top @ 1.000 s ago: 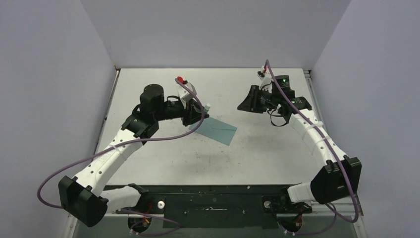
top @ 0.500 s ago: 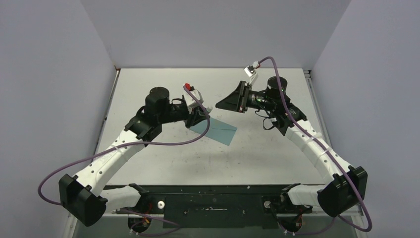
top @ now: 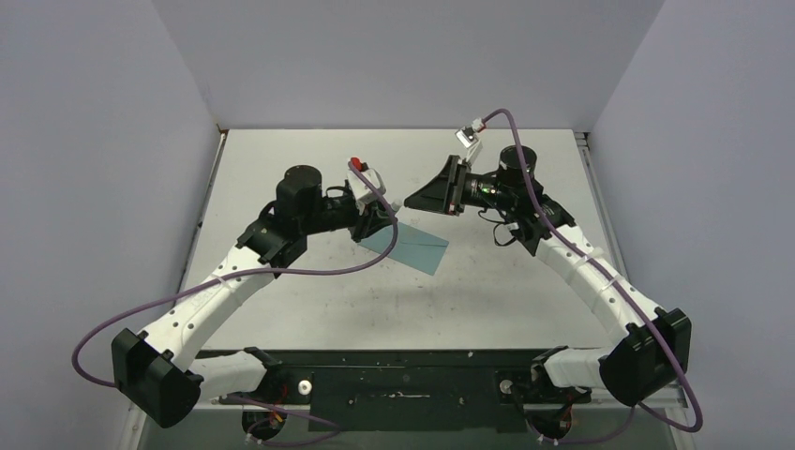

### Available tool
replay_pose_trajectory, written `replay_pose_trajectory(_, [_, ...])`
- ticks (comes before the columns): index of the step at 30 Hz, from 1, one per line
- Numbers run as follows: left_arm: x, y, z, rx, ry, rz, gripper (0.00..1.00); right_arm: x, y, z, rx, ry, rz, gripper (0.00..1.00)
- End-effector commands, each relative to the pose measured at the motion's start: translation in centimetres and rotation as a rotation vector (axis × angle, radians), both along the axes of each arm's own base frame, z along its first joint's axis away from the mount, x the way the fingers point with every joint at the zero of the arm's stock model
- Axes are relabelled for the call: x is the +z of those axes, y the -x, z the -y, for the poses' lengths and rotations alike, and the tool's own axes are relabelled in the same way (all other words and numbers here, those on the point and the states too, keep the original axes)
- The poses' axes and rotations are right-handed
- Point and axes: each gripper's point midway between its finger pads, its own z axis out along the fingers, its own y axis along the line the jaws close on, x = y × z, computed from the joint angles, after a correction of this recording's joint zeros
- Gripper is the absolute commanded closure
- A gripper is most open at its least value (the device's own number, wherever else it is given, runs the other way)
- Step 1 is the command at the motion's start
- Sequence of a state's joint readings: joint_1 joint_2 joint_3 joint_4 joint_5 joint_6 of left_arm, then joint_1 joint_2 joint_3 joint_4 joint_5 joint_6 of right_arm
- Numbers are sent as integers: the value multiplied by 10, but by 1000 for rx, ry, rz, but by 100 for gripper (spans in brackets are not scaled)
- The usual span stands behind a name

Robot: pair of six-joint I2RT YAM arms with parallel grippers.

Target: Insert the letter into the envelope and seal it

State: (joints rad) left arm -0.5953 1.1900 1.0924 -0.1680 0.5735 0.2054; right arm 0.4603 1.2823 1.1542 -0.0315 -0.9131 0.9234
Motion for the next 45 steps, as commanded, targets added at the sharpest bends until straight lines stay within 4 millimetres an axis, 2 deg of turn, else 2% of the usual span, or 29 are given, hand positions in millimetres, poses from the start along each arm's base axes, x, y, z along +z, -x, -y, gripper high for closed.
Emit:
replay_pose_trajectory(1, [16, -2, 2, 6, 44, 44, 100, 5, -2, -5, 7, 5, 32, 95])
replay_pose_trajectory(8, [17, -1, 4, -4, 54, 37, 100, 8, -5, -8, 10, -10, 30, 95])
replay_pose_trajectory(20, [21, 2, 6, -18, 41, 50, 100, 19, 1, -17, 47, -43, 48, 95])
replay_pose_trajectory(26, [15, 2, 3, -19, -58, 107, 100, 16, 3, -21, 64, -20, 33, 95])
replay_pose_trajectory(34, [9, 0, -3, -18, -185, 193, 100, 2, 6, -28, 93, 54, -32, 95])
replay_pose_trajectory(45, [7, -5, -5, -26, -306, 268, 100, 13, 10, -31, 106, 35, -73, 95])
